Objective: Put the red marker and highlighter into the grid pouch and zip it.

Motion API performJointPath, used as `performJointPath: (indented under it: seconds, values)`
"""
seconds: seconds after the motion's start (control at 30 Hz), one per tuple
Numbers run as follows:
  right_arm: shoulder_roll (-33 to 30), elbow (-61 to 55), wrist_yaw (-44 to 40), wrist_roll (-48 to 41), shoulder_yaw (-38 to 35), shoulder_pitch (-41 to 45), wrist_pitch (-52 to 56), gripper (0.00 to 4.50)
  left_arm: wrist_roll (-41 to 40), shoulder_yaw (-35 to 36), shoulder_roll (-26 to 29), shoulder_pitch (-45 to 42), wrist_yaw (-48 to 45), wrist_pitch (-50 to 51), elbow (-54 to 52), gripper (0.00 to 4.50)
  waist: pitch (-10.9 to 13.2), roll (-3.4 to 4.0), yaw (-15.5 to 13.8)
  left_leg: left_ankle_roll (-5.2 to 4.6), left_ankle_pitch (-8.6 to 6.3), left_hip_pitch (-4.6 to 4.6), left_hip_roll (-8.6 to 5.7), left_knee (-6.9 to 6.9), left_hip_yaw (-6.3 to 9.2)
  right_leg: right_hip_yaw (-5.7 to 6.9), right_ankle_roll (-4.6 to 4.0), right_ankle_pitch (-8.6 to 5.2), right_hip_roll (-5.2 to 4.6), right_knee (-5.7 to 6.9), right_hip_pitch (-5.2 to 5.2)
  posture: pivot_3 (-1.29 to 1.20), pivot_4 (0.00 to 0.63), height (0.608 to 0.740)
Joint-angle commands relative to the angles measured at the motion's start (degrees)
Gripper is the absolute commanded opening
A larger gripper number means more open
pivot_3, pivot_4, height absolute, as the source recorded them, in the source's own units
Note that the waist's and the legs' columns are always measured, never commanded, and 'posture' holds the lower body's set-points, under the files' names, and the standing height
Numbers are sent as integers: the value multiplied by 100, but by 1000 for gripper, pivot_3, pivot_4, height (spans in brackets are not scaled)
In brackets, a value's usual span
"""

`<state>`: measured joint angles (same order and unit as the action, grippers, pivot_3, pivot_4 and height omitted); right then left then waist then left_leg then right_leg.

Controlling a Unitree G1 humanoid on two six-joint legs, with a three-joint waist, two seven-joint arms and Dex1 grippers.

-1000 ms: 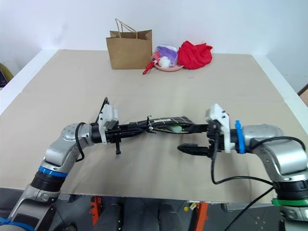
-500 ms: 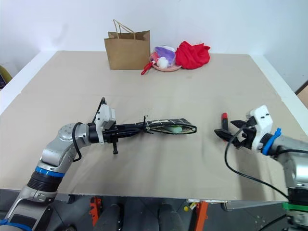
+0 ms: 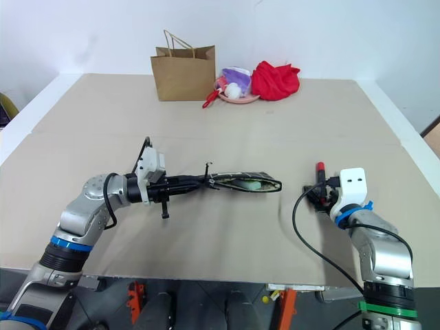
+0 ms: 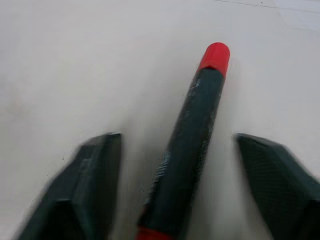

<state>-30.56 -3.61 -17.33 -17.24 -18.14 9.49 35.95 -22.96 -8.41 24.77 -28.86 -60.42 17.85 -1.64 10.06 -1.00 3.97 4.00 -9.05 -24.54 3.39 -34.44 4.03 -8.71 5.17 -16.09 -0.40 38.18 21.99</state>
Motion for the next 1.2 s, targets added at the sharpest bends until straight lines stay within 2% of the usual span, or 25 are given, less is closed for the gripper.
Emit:
performJointPath:
  seconds: [0.03, 0.1, 0.13, 0.27, 0.33, 0.6, 0.73, 0.8, 0.97, 1.2]
  values:
    - [143, 31, 534, 251, -85, -249, 419, 1821, -48, 128, -5, -91, 14, -102, -99, 0, -1, -3, -11, 0, 0, 0, -1, -1, 0, 0, -1, 0, 0, -2, -3, 0, 150, 740]
    - [254, -38, 638, 219, -87, -293, 501, 876, -49, 126, -9, -90, 20, -98, -106, 0, -6, -11, -44, 1, 1, 0, -3, -4, 1, -1, 0, -1, -1, -4, -9, 0, 150, 740]
    - [286, -57, 663, 226, -55, -323, 518, 668, -49, 124, -10, -91, 18, -100, -103, 0, -10, -16, -62, 1, 1, 1, -3, -5, 1, -1, -1, -1, -1, -4, -10, 0, 150, 740]
    - [370, -100, 667, 109, -98, -345, 515, 668, -41, 121, -23, -122, 11, -120, -55, 0, -21, -35, -102, 1, 1, 9, -2, -4, 1, 0, -17, -10, -1, -4, -14, 0, 150, 740]
    - [279, -166, 293, -118, -172, -259, 285, 668, -39, 116, -31, -135, 12, -122, -44, 0, -22, -37, -110, 1, 1, 9, -2, -3, 1, 0, -21, -13, -1, -4, -14, 0, 150, 740]
    - [-1407, -339, -2791, -938, -166, 323, -698, 668, -77, 89, -39, -152, -86, -90, -27, 0, 1, 12, -82, -1, -1, 7, -1, 10, 0, -2, -6, -7, 4, -2, -2, 0, 150, 740]
    - [-2557, -750, -4672, -2284, -150, 705, 355, 668, -82, 91, -88, -210, -117, -79, 25, 0, 5, 18, -70, -4, -4, 2, -3, 12, -1, -2, -1, -14, 1, -4, 0, 0, 150, 740]
    - [-2889, -1087, -5088, -2575, 50, 660, 662, 668, -73, 95, -107, -219, -128, -93, 47, 0, 6, 16, -74, -9, -7, 1, -1, 13, 2, 2, -4, -19, 3, -4, -2, 0, 150, 740]
    - [-3190, -1425, -5439, -2585, 466, 562, 766, 668, -62, 79, -165, -192, -99, -84, 7, 0, 7, 8, -77, -9, -11, -5, -2, 9, 3, 3, -2, -26, 0, -6, 1, 0, 150, 740]
    - [-3082, -1086, -5325, -2185, 708, 614, 543, 668, -73, 77, -165, -139, -80, -56, -91, 0, 8, 8, -91, -7, -9, -9, -4, 2, 2, 3, -1, -22, -2, -5, 8, 0, 150, 740]
